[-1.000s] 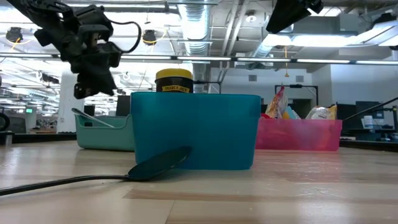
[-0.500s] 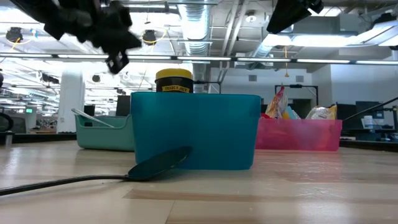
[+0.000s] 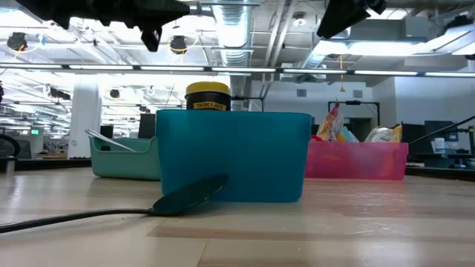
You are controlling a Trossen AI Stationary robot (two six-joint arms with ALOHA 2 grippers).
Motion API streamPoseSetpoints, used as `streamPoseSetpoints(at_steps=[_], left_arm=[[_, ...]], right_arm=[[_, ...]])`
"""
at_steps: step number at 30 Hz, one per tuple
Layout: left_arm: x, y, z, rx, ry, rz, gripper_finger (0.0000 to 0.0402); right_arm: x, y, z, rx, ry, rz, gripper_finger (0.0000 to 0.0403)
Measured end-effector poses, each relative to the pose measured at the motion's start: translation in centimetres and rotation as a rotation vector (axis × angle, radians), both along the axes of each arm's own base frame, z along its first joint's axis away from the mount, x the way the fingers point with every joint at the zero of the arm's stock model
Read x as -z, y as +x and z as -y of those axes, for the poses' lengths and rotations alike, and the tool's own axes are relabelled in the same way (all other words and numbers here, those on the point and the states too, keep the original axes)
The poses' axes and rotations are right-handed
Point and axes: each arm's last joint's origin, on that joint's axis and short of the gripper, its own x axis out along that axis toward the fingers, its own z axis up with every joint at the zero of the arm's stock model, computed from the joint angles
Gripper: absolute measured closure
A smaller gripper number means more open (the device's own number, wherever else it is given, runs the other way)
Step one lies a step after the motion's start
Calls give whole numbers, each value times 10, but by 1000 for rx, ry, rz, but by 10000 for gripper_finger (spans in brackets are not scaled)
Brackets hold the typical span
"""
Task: Pick & Place Food Item
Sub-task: Put the blue baby spoon into the green bin
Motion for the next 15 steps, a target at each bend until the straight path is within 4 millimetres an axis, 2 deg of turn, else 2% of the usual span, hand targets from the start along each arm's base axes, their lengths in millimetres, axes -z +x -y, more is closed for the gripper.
streamPoseSetpoints(at_steps=[7,15], left_arm=[[9,11,12,-1,2,-19,394],[17,18,13,-7,-83,-53,395]], right_arm=[[0,0,0,-1,8,4,280],[2,-1,-7,22,190,63,281]])
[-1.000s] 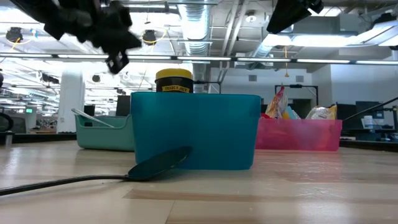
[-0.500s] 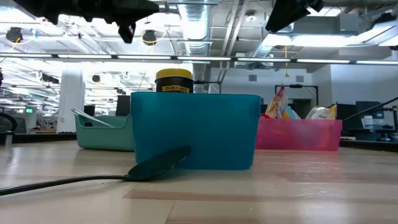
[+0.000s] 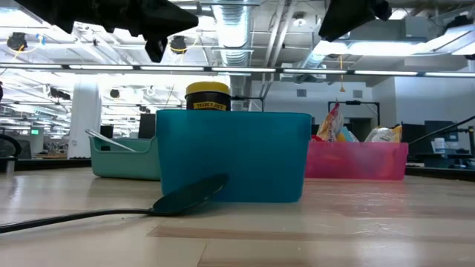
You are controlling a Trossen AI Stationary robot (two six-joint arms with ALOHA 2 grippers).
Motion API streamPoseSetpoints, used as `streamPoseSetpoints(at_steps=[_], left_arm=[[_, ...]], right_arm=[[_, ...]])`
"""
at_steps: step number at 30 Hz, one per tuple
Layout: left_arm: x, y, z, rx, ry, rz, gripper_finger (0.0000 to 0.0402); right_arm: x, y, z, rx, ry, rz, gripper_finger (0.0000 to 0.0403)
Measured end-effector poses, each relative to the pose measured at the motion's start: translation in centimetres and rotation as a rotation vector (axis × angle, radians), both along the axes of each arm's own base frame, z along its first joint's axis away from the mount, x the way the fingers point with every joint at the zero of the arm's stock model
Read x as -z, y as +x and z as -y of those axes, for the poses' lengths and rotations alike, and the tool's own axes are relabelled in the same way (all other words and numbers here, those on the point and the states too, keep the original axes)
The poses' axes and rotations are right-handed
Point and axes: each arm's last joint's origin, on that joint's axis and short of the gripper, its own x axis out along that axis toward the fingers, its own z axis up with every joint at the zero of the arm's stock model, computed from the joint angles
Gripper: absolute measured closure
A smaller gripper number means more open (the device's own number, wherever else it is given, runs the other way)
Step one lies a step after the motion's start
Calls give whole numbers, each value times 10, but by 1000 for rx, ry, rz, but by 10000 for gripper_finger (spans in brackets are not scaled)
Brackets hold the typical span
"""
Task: Pick & Place Food Item
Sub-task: Put the blue baby spoon into the green bin
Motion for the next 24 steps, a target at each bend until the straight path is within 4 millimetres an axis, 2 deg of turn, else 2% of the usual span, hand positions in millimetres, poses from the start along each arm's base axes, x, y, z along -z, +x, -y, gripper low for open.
streamPoseSetpoints(at_steps=[7,13,18,21,24], left_arm=[[-2,-2,2,69,-15,4,394],[-2,-3,2,70,-15,1,394],[0,-4,2,80,-19,-26,394],[1,-4,5,166,-70,-39,394],[2,-6,10,291,-158,-68,394]], right_arm=[[1,-2,-15,-14,165,43,281],[0,-8,-41,-113,251,69,281],[2,-17,-63,-183,257,59,281],[5,-21,-72,-211,225,42,281],[11,-16,-76,-204,182,41,281]])
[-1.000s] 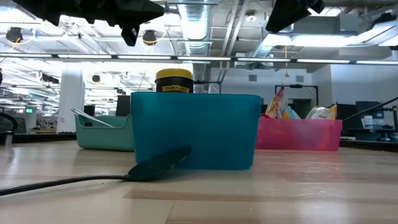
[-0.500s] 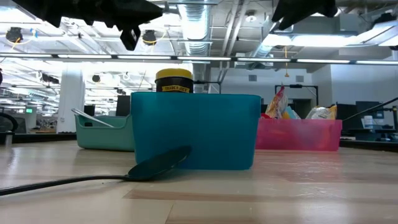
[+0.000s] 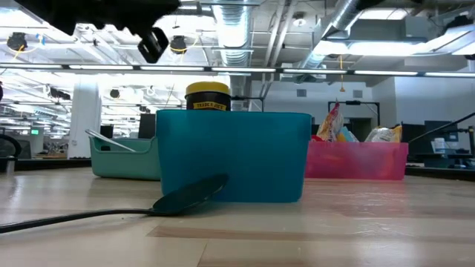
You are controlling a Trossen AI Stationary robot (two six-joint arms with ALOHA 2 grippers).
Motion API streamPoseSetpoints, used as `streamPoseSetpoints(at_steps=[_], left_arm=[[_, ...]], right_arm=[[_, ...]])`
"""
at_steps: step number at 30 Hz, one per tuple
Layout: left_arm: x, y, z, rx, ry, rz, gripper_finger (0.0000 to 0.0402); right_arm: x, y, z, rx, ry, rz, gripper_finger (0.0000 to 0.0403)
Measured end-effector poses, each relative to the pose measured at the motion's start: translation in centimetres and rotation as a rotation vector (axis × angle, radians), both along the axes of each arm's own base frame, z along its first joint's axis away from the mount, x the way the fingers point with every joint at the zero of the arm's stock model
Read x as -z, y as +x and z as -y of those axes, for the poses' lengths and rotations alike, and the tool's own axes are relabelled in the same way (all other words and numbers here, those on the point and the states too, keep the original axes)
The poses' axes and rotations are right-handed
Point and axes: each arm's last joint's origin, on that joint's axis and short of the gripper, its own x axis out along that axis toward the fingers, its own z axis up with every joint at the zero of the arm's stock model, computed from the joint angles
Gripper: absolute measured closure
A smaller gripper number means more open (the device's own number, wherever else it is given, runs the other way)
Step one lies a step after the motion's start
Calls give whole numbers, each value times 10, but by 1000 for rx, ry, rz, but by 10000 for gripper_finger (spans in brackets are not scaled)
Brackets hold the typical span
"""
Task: Pick & Place Food Item
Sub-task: Put the blue baby spoon into the green bin
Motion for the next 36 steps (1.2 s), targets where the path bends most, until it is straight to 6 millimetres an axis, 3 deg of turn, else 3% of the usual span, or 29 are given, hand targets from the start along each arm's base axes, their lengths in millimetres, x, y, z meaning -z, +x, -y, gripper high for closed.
streamPoseSetpoints(at_steps=[7,18,24,29,36], left_arm=[[5,-17,5,81,-289,-252,394],[29,-61,1,-132,-571,-791,394],[46,-75,0,-262,-483,-992,394],[55,-79,6,-199,-304,-1079,394],[65,-78,22,-113,-218,-1166,394]], right_arm=[[16,13,2,-1,-85,-82,281],[26,29,18,29,-137,-142,281],[25,29,20,-31,-191,-170,281],[25,32,21,-40,-202,-169,281],[25,34,24,-29,-201,-167,281]])
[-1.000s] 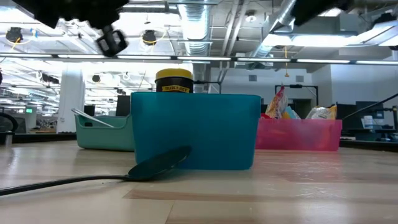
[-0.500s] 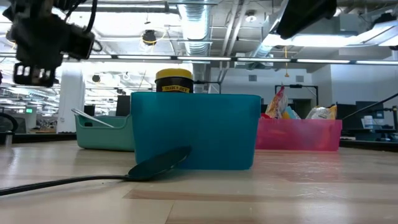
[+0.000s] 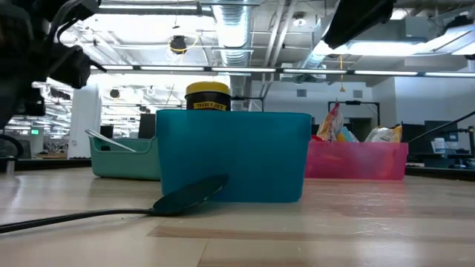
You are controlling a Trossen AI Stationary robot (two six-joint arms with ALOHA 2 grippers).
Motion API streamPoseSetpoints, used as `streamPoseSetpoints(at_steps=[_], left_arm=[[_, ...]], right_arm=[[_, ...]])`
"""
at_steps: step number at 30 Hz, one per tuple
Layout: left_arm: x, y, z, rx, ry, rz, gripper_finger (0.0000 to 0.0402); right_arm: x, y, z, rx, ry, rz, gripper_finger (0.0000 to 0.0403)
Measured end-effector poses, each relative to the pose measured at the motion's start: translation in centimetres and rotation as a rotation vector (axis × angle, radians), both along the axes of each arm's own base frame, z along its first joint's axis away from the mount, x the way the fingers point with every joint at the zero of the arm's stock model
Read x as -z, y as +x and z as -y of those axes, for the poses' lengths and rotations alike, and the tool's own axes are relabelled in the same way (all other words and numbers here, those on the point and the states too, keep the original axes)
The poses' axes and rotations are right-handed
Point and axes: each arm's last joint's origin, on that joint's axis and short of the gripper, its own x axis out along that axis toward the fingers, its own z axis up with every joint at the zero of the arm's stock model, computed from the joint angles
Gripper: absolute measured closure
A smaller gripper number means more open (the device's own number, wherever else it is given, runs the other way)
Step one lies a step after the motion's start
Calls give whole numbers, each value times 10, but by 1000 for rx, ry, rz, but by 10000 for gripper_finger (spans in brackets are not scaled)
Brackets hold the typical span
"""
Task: Pick & Place Food Item
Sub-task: Put the blue baby spoon into the green bin
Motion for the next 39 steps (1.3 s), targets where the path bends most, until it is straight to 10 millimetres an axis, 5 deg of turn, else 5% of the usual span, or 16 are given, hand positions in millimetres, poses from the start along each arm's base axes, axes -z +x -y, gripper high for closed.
streamPoseSetpoints(at_steps=[18,39], left_arm=[[34,-13,2,-10,-6,-238,363],[36,-4,6,-17,-69,-128,297]], right_arm=[[-1,2,-1,-19,-4,10,281],[-1,2,-1,-19,-3,10,280]])
